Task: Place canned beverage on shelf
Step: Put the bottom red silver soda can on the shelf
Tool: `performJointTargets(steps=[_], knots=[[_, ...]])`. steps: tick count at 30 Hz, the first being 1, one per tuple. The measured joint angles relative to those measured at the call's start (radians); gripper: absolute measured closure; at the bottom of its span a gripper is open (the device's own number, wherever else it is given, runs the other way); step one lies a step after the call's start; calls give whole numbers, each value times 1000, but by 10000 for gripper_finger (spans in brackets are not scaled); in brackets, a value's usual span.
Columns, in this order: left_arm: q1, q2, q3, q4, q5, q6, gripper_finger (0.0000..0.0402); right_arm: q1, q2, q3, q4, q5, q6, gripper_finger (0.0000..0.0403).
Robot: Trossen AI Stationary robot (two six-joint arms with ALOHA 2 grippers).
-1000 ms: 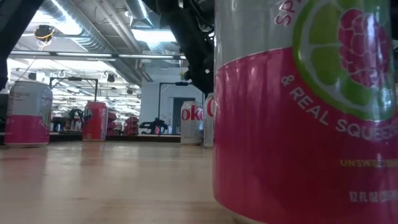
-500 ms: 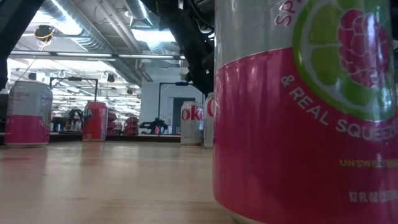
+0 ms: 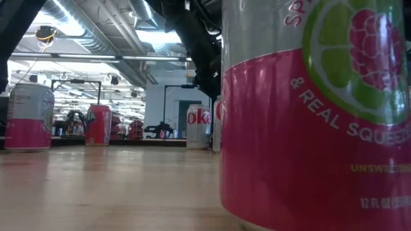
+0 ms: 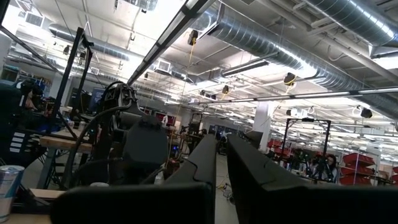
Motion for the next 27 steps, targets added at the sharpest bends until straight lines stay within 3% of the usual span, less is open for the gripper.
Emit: performJointTargets(steps=[5, 11, 16, 22, 27], knots=[[-6, 6, -2, 4, -22, 8, 37, 0, 0, 0, 0, 0, 0, 375], [-31, 4, -26, 40, -180, 25, 40, 0, 0, 0, 0, 0, 0, 375], [-29, 4, -40, 61, -87, 36, 40, 0, 0, 0, 1, 0, 0, 375], [-14, 4, -39, 60, -59, 20, 42, 0, 0, 0, 3, 0, 0, 375], [-5, 13, -37, 59, -22, 17, 74, 0, 0, 0, 2, 0, 0, 375]])
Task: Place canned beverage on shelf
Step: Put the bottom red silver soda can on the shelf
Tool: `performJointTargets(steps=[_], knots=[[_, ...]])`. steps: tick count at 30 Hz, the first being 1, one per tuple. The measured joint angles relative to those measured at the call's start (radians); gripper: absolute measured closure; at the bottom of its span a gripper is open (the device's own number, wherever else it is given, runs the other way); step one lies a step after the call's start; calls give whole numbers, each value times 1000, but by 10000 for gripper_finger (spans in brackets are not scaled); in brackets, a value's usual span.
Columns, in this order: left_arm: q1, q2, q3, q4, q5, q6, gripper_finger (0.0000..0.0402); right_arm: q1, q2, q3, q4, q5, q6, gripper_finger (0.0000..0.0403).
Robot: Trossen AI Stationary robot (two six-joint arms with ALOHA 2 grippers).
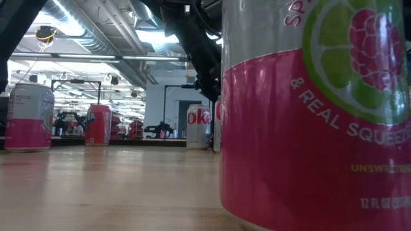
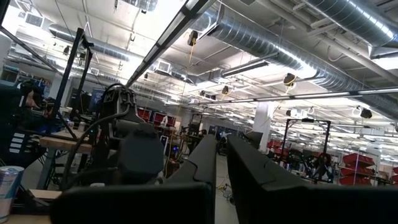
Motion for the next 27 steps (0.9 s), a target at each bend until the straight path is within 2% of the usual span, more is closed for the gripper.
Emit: performJointTargets(steps=[6, 11, 21, 27], knots=[[-4, -2, 3, -9, 10, 7, 142, 0, 0, 0, 0, 0, 0, 375], [-29, -1, 76, -89, 51, 32, 143, 0, 0, 0, 0, -7, 0, 375], [-85, -3, 314, -251, 4, 86, 141, 0, 0, 0, -3, -7, 0, 375], [-36, -4, 457, -314, -39, 172, 138, 0, 0, 0, -3, -7, 3, 375]])
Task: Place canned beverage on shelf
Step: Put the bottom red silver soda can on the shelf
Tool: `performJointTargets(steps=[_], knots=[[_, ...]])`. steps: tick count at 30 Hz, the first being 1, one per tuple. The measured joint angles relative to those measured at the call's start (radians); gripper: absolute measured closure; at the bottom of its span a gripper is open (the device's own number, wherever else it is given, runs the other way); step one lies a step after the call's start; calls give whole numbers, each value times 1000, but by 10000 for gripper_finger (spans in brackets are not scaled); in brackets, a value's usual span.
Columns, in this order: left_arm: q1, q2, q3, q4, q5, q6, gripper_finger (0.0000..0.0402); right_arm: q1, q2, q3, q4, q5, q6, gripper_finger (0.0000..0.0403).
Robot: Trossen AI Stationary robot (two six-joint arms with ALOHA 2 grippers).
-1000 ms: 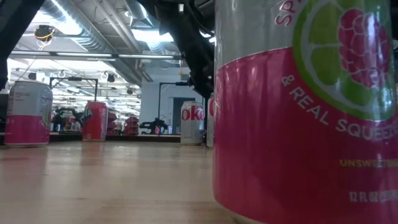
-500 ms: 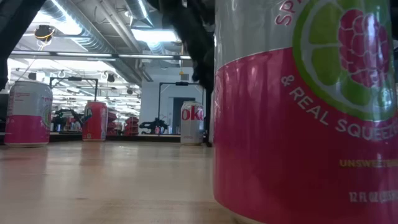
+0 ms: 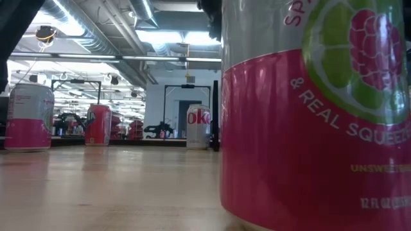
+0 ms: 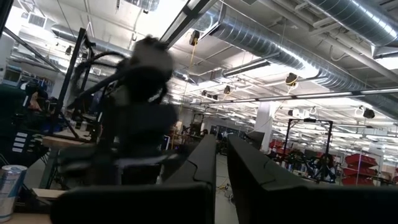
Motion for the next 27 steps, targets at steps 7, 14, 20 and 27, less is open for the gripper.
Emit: performJointTargets(steps=[7, 14, 20, 27], knots=[[149, 0, 37, 76, 123, 39, 136, 0, 0, 0, 5, 0, 1, 375], [234, 13, 37, 158, 243, 20, 136, 0, 0, 0, 13, 0, -4, 375], [269, 13, 37, 123, 249, 37, 137, 0, 0, 0, 17, 0, -15, 375], [298, 58, 34, 97, 268, 70, 136, 0, 0, 0, 12, 0, -17, 375]])
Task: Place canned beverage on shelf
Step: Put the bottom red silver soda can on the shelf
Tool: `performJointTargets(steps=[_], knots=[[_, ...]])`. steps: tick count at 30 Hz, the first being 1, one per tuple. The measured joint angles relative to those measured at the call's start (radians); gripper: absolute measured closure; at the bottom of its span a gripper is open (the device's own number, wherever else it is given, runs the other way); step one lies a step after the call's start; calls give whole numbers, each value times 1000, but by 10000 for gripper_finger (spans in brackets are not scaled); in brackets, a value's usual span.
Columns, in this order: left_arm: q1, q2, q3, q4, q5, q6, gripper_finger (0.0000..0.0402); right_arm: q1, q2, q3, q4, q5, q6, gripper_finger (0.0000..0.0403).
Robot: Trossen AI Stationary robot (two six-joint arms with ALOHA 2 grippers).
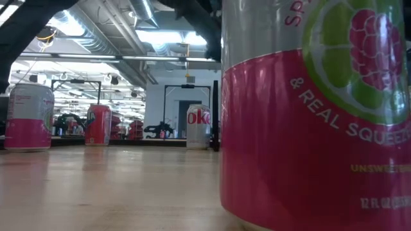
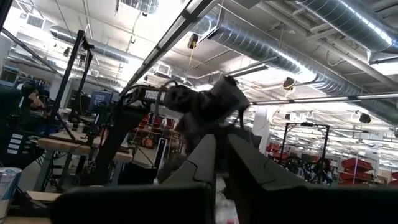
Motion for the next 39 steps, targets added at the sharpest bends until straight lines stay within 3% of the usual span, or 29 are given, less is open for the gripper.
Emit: performJointTargets(steps=[12, 31, 39], knots=[[53, 121, -2, -10, 11, 60, 136, 0, 58, 0, 17, 1, -1, 375], [55, 144, -2, -12, -2, 55, 135, 0, 85, 0, 25, 3, -1, 375], [55, 144, -2, -21, -86, 56, 79, 0, 85, 0, 25, 3, -1, 375]])
